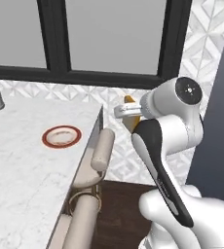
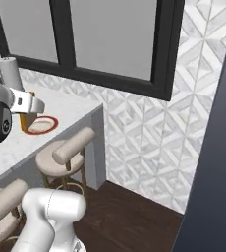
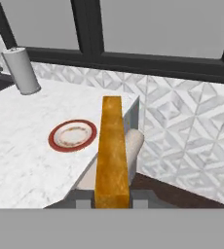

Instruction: Start the toaster. Once the lever pops up, take the bread to the plate on the dining counter.

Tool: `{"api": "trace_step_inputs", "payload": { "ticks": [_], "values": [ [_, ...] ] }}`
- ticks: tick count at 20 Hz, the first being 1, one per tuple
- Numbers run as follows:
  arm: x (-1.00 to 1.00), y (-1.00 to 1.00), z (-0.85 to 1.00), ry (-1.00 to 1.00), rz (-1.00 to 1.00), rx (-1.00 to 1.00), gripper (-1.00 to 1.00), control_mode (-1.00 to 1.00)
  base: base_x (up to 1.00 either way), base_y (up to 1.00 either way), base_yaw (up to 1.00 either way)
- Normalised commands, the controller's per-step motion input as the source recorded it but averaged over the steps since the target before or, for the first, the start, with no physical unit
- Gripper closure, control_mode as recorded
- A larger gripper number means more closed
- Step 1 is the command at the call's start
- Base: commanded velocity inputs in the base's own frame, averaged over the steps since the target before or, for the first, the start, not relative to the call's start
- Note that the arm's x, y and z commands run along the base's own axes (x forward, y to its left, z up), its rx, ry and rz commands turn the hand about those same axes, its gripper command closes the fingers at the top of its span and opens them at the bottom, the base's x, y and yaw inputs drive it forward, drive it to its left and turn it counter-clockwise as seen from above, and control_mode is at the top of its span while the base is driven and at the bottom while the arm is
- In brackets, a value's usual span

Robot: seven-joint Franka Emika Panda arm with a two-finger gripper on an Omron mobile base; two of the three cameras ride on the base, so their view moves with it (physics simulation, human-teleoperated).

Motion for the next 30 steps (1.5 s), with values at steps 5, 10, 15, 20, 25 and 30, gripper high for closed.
{"api": "trace_step_inputs", "payload": {
  "ticks": [5,10,15,20,25,30],
  "values": [
    [0.00,0.00,0.00,0.00,0.00,0.00,1.00,1.00,0.50,-0.60,0.62],
    [0.00,0.00,0.00,0.00,0.00,0.00,1.00,1.00,0.18,-0.55,0.72],
    [0.00,0.00,0.00,0.00,0.00,0.00,1.00,1.00,0.39,-0.41,0.65],
    [0.00,0.00,0.00,0.00,0.00,0.00,1.00,1.00,0.69,-0.64,0.60],
    [0.00,0.00,0.00,0.00,0.00,0.00,1.00,1.00,0.31,-0.54,0.47],
    [0.00,0.00,0.00,0.00,0.00,0.00,1.00,1.00,0.38,-0.02,0.23]
  ]
}}
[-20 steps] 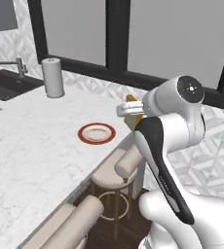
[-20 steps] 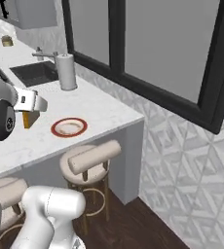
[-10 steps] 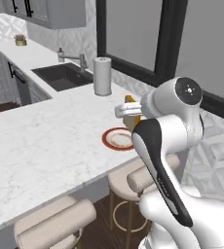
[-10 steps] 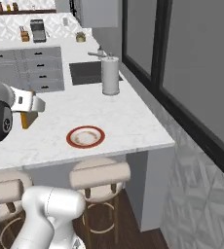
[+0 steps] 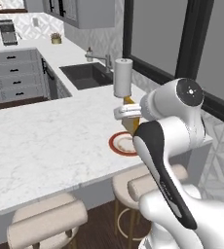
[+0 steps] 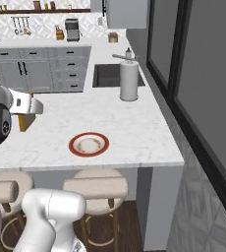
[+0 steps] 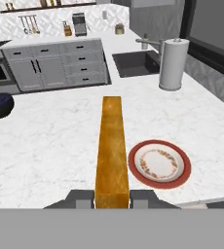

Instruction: Start the toaster. Once the lever pops up, take the bread to the plate on the dining counter.

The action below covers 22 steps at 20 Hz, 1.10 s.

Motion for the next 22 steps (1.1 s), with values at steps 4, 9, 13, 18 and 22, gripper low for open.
{"api": "trace_step_inputs", "payload": {
  "ticks": [4,9,13,18,22],
  "values": [
    [0.00,0.00,0.00,0.00,0.00,0.00,1.00,1.00,0.09,0.00,0.01],
    [0.00,0.00,0.00,0.00,0.00,0.00,1.00,1.00,0.00,0.00,0.00],
    [0.00,0.00,0.00,0.00,0.00,0.00,1.00,1.00,0.00,0.23,0.00],
    [0.24,-0.23,-0.18,0.00,0.05,0.03,1.00,-1.00,0.05,0.00,0.00],
    [0.64,-0.07,-0.59,0.08,0.13,0.01,1.00,-1.00,0.00,0.00,0.00]
  ]
}}
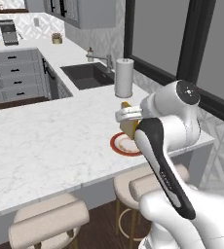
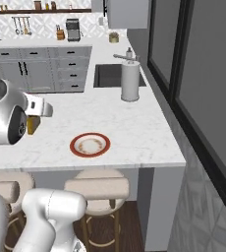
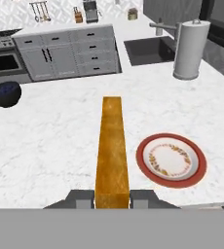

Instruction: Start the toaster. Once the lever pops up, take the bread to the plate on the dining counter.

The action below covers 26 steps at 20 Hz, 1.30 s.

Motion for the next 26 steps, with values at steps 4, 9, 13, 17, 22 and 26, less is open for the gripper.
{"api": "trace_step_inputs", "payload": {
  "ticks": [4,9,13,17,22,26],
  "values": [
    [1.00,-0.49,-0.36,0.08,0.22,0.12,1.00,-1.00,0.00,0.00,0.00],
    [1.00,-0.69,-0.26,0.08,0.26,0.11,1.00,-1.00,0.00,0.00,0.00],
    [0.65,-0.48,-0.35,0.04,0.11,0.04,1.00,-1.00,0.00,0.00,0.00],
    [0.40,-0.61,-0.49,0.00,0.00,0.13,1.00,-1.00,0.00,0.00,0.00],
    [0.04,-0.12,-0.75,-0.04,-0.02,0.00,1.00,-1.00,0.00,0.00,0.00],
    [0.00,0.00,-0.74,-0.01,-0.01,-0.02,1.00,-1.00,0.00,0.00,0.00]
  ]
}}
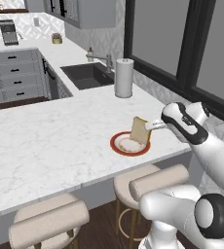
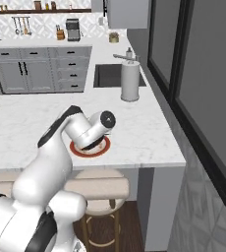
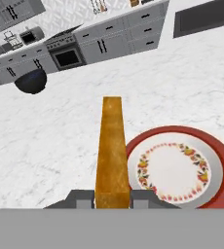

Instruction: Start the toaster. Once the lever pops up, take the bread to the plate on the dining counter.

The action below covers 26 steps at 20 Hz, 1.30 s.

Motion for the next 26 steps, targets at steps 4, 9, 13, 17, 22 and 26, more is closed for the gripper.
{"api": "trace_step_inputs", "payload": {
  "ticks": [4,9,13,17,22,26],
  "values": [
    [0.11,0.12,-0.57,0.00,0.00,-0.01,1.00,-1.00,0.00,0.00,0.00],
    [0.84,0.03,-0.14,0.00,0.00,0.00,1.00,-1.00,0.00,0.00,0.00],
    [0.46,0.00,-0.21,0.01,0.02,0.00,1.00,-1.00,0.00,0.00,0.00],
    [0.12,0.00,-0.27,0.01,0.07,0.00,1.00,-1.00,0.00,0.00,0.00],
    [0.01,0.00,-0.18,0.02,0.09,0.00,1.00,-1.00,0.00,0.00,0.00],
    [0.00,0.00,-0.02,0.08,0.11,0.00,1.00,-1.00,0.00,0.00,0.00]
  ]
}}
